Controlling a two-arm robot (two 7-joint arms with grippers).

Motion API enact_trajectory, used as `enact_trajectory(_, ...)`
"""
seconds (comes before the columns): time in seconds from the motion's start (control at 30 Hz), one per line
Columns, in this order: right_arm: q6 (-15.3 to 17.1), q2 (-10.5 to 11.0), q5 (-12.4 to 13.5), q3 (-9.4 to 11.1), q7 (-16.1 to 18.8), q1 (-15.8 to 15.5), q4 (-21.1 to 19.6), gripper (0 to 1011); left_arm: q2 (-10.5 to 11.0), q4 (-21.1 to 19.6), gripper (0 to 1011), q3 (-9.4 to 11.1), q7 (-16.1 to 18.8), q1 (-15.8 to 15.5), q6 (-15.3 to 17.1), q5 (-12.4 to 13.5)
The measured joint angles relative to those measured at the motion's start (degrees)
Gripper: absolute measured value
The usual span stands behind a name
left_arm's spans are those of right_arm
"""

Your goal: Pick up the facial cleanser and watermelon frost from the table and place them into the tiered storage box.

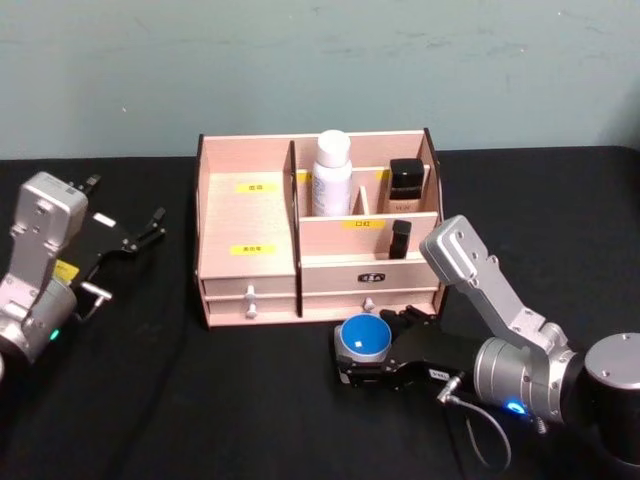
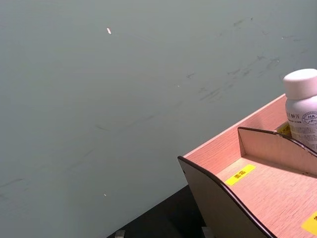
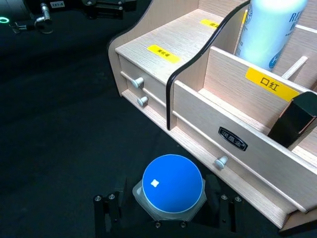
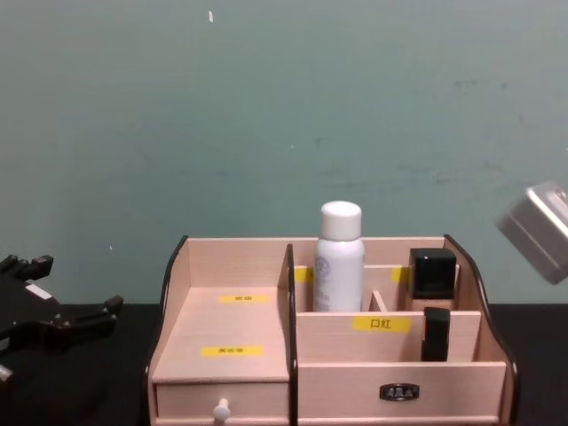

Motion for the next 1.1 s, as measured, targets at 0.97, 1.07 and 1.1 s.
enact_trajectory(0.97, 0.1, -0.4, -2.0, -0.8, -0.2, 0.6, 0.7, 1002, 0.0, 0.0, 1001, 0.0, 0.0, 0.0, 0.0, 0.0)
enact_trajectory(1.07, 0.1, -0.4, -2.5, -0.9, -0.2, 0.6, 0.6, 1002, 0.0, 0.0, 1001, 0.0, 0.0, 0.0, 0.0, 0.0)
enact_trajectory(1.1, 0.1, -0.5, -2.5, -0.8, -0.3, 0.6, 0.6, 1002, 0.0, 0.0, 1001, 0.0, 0.0, 0.0, 0.0, 0.0)
